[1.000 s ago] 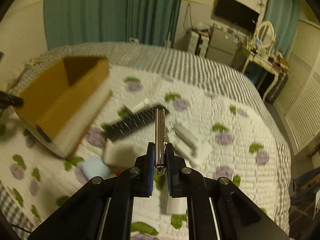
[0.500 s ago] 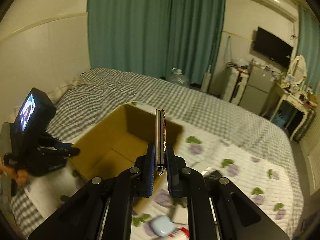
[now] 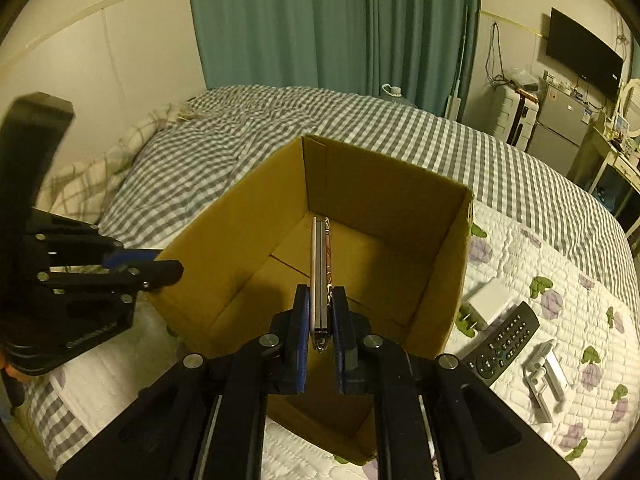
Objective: Organize rigid objects
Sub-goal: 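Carry the card case into the cardboard box and open the right gripper, then return the right gripper to the white handheld device and grasp it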
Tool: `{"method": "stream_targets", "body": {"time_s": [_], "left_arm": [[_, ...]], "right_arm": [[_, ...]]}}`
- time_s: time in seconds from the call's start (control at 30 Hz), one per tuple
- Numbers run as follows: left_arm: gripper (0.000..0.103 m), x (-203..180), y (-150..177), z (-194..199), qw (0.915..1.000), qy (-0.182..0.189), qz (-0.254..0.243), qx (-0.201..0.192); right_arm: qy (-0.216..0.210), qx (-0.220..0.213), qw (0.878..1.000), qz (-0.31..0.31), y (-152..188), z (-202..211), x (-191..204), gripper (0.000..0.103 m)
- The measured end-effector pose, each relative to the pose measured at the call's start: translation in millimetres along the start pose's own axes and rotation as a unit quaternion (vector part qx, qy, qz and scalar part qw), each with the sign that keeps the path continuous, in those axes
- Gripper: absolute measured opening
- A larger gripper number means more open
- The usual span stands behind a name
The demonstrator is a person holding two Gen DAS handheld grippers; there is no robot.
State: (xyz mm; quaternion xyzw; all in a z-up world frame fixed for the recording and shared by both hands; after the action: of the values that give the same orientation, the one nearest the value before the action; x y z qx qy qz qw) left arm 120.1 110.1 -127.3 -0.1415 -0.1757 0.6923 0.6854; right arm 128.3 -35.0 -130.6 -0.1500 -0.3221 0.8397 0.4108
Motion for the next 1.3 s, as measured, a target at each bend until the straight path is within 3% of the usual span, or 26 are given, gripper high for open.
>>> {"method": "stream_targets", "body": {"time_s": [0.23, 0.27, 0.33, 0.37, 0.53, 0.63, 0.73, 0.83, 1.03, 1.3], "left_arm": [[0.008, 1.5, 0.1, -1.0, 1.0, 0.001, 0.003, 0.001], [0.008, 1.6, 0.0, -1.1, 1.0, 0.0, 0.003, 0.001], [0.008, 1.1, 0.0, -1.2, 1.0, -0.002, 0.002, 0.001], [0.008, 0.9, -0.4, -0.8, 1.0, -0.002, 0.001, 0.0], [0.008, 0.8, 0.2, -0.4, 1.0, -0.001, 0.001, 0.0], [0.008, 0.9, 0.3, -0.9, 1.0, -0.001, 0.001, -0.001], [0.008, 1.3, 0.6, -1.5, 1.0, -0.001, 0.002, -0.001], [0.008, 2.4, 0.7, -2.0, 1.0, 0.001, 0.005, -0.001], [0.008, 1.8, 0.9, -2.3, 1.0, -0.002, 0.006, 0.0], [0.008, 1.0, 0.4, -2.3, 0.9999, -0.008, 0.008, 0.0]], "right_arm": [[0.011, -0.006, 1.0, -0.012, -0.3, 8.7, -11.5, 0.013], [0.016, -0.012, 1.0, -0.013, -1.8, 12.1, -13.6, 0.018], [0.026, -0.027, 0.999, -0.015, -5.8, 24.5, -19.2, 0.057], [0.031, -0.037, 0.999, -0.018, -7.2, 31.1, -22.7, 0.061], [0.061, -0.065, 0.996, -0.023, -11.9, 68.1, -48.4, 0.063], [0.101, -0.074, 0.992, -0.026, -7.7, 94.3, -78.4, 0.071], [0.143, -0.071, 0.987, -0.03, 3.8, 112.6, -109.5, 0.073], [0.187, -0.053, 0.98, -0.042, 24.9, 125.5, -145.2, 0.073], [0.225, 0.007, 0.972, -0.069, 81.0, 116.5, -190.6, 0.073], [0.206, 0.095, 0.968, -0.106, 161.5, 60.5, -211.8, 0.073]]}}
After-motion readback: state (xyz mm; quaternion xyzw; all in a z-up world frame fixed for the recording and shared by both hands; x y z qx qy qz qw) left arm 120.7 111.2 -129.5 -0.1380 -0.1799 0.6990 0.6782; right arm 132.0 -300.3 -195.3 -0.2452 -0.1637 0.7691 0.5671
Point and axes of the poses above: each gripper's, at about its wrist camera, not at the fingertips, and z roughly against the way its jaws point, x to its left, y to its underside, the point moved 6 cm from there along -z, roughly the way its jaws point, and after that the axes turned 2 degrees about y, right-handed, at the moved point
